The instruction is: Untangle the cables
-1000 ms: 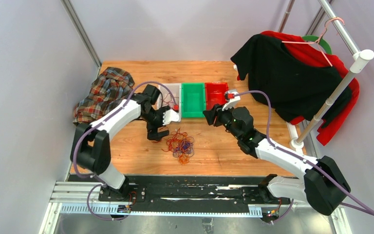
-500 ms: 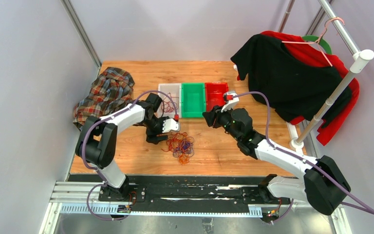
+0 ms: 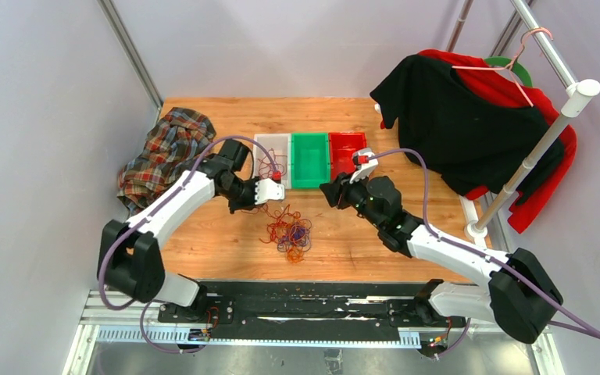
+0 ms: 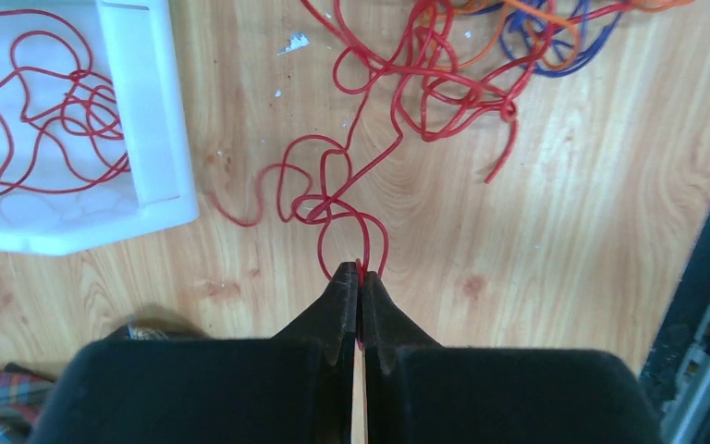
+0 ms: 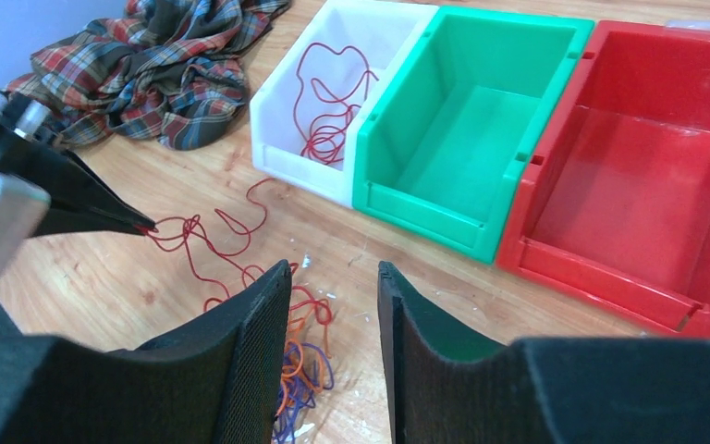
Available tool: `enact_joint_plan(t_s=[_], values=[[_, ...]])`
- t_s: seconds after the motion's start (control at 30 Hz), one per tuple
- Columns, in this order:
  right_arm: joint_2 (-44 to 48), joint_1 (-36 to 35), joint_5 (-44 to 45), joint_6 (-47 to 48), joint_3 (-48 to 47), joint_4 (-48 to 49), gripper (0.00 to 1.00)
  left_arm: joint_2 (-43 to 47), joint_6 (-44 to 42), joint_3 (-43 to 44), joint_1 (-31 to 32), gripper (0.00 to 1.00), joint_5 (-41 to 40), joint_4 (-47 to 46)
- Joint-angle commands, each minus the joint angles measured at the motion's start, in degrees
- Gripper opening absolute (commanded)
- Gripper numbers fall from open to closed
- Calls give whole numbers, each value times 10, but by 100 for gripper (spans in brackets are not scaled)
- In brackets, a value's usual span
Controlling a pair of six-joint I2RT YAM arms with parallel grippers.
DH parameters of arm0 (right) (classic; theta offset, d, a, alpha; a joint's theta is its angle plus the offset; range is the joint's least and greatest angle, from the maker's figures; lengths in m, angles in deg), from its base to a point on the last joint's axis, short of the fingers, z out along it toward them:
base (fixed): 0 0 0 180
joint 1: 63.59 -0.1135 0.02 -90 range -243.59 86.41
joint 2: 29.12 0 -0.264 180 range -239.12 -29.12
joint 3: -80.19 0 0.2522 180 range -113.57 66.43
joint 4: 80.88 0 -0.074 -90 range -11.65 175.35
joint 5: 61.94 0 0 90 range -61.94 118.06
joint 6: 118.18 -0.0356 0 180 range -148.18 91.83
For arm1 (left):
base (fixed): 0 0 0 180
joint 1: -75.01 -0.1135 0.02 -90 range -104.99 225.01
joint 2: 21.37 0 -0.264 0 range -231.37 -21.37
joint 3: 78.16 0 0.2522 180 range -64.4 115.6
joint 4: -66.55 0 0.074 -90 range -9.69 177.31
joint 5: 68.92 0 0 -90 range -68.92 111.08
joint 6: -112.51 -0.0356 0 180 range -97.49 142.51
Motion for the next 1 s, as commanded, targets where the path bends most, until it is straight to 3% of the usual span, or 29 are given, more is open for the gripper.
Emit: enact_joint_plan(t_s=[0.0,0.23,0.47,0.97], values=[[6,-29,-1,11,-13,7,42,48,35,28,4,1,32,70],[-9,-105,3,34,-43,19,66,88,170,113,11,1,94,113],[-63,-190,46,78,-98,48,68,105,230,173,26,1,122,147],[-169,-199,105,106,-152,105,65,130,251,211,41,1,147,185]])
